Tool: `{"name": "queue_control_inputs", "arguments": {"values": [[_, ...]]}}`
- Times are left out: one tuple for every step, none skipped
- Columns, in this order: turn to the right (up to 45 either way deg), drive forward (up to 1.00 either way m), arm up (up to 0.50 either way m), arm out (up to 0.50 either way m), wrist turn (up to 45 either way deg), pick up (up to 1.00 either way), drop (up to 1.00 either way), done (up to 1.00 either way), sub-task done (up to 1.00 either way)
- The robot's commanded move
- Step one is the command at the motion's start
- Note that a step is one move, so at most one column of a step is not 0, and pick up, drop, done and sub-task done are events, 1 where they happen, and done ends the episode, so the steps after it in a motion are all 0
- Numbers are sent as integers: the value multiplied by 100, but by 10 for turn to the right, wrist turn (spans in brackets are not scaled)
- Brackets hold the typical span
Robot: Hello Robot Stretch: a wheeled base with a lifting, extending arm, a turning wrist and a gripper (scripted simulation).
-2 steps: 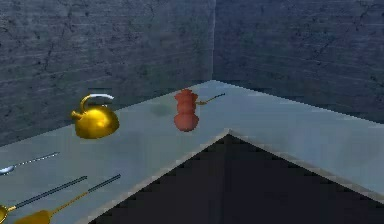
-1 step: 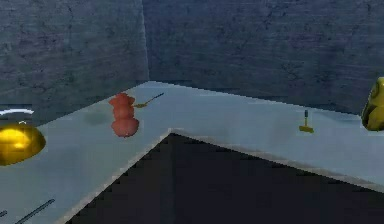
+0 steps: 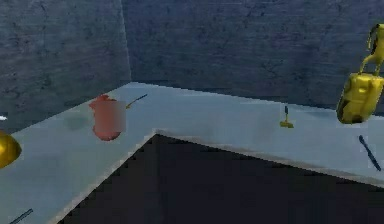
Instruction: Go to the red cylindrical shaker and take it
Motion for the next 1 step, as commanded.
{"name": "queue_control_inputs", "arguments": {"values": [[0, 45, 0, 0, 0, 0, 0, 0, 0]]}}
